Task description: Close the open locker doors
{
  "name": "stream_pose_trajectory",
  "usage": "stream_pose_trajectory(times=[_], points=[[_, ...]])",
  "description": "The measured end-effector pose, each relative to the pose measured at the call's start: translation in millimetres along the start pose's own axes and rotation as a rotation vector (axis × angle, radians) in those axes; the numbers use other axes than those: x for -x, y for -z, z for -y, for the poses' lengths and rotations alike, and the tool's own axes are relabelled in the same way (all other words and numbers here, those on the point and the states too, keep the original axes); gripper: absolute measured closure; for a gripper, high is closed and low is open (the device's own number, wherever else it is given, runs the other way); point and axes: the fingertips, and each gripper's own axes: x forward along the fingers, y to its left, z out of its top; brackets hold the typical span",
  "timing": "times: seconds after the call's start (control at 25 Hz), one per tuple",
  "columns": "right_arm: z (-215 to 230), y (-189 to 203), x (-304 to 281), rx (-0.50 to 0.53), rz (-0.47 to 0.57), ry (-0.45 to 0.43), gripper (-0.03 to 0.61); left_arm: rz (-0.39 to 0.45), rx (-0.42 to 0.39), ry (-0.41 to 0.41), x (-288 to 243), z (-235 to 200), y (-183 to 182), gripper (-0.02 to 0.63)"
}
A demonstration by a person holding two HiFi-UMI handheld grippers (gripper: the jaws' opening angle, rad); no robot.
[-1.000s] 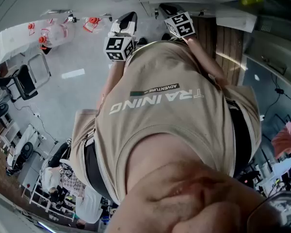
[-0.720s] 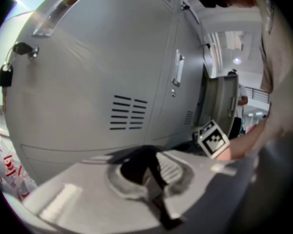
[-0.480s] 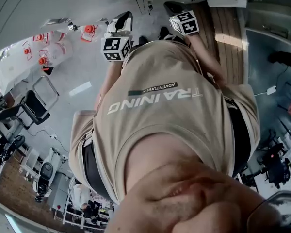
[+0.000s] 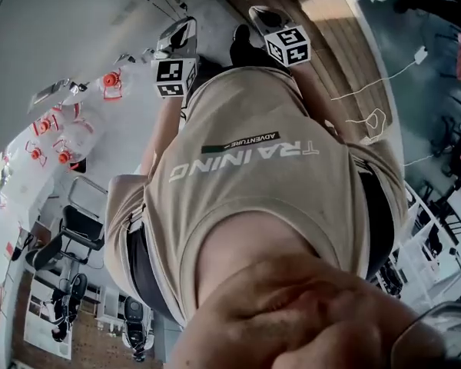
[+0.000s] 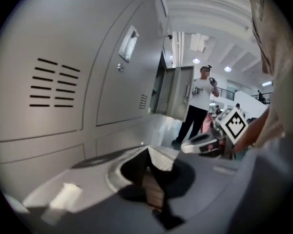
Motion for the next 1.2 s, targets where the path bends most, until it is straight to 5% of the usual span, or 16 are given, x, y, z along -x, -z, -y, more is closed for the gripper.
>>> stream_pose_trajectory(times=[0.16, 0.44, 0.76, 1.04, 1.2], points=[[11.3, 19.6, 26.2, -0.062, -0.007, 0.037, 0.563, 0.002, -0.015, 0.057, -8.4, 31.0, -11.2, 0.614], [45.9, 34.9, 52.7, -0.071, 0.027, -0.024, 0.563, -0.04, -0.025, 0.001, -26.1, 62.7, -6.6, 0.614], [125.1, 73.4, 133.4, -0.091, 0.06, -0.005, 0.563, -0.044, -0.121, 0.05, -90.2, 161.7, -36.4, 0.614], [194.5, 86.2, 171.8, -0.083, 0.089, 0.074, 0.563, -0.041, 0.028, 0.083, -146.9, 206.9, -40.9, 0.614], [220.6, 78.3, 175.5, -0.095, 0.12, 0.113, 0.563, -0.049, 0.01, 0.126, -177.5, 215.3, -46.9, 0.614]])
